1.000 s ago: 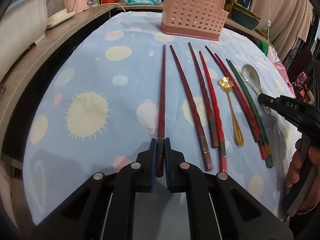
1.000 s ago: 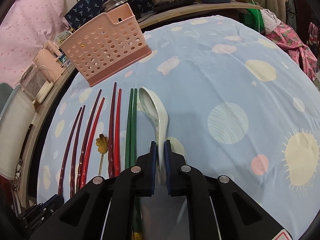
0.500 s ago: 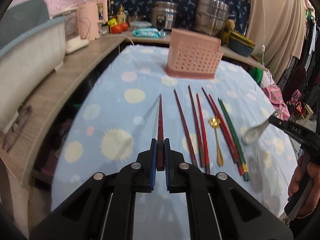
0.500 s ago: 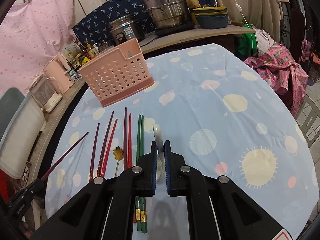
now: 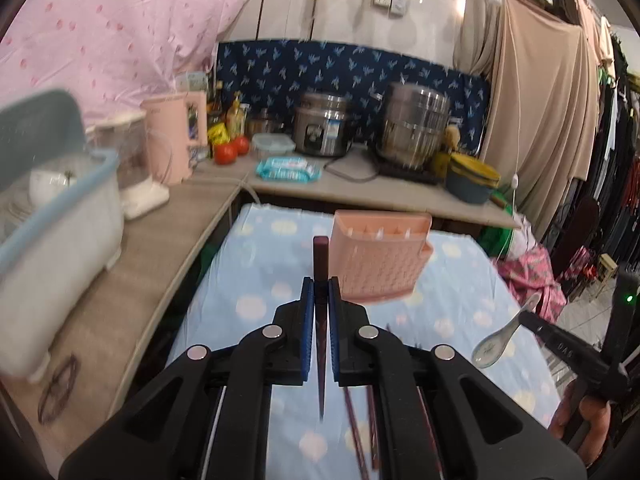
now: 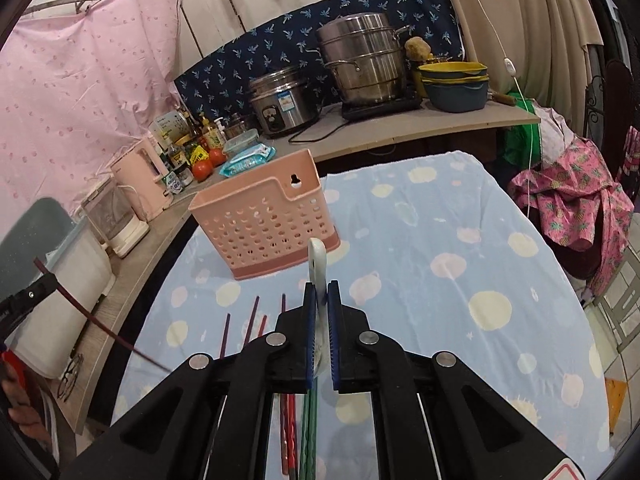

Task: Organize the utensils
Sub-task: 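Lift the chopstick with the left tool while the right tool carries the spoon over the pink basket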

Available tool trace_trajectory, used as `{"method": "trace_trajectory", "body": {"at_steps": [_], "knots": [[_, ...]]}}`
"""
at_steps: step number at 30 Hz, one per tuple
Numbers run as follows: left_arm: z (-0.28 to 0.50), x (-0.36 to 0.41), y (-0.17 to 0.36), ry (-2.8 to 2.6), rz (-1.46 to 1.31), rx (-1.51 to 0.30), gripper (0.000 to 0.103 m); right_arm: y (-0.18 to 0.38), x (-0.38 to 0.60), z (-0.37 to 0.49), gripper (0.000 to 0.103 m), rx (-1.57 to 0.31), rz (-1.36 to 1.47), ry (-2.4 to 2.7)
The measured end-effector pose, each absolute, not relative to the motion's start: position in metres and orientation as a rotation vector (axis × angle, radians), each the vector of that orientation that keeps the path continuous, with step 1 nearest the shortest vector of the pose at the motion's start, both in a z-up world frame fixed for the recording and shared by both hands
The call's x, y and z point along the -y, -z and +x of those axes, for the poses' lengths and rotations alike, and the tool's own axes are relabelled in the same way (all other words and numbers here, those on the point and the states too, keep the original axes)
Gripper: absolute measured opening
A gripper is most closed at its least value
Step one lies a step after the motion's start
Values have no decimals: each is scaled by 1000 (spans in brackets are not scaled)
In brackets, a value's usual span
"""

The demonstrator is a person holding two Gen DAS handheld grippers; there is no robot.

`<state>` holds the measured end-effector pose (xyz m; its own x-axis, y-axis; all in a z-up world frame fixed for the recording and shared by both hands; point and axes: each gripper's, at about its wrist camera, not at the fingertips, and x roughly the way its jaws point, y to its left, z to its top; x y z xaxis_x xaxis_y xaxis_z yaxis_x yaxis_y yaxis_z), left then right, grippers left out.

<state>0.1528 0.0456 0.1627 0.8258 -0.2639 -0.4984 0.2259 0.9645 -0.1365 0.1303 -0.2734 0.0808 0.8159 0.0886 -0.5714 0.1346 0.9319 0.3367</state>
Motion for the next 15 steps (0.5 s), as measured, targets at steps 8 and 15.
{"method": "trace_trajectory", "body": {"at_steps": [8, 15], "knots": [[217, -23, -232, 282, -100, -398, 7, -120, 283, 211, 6, -529, 367, 2], [271, 7, -265, 306, -121, -303, 7, -129, 285, 279, 6, -503, 356, 1]]}}
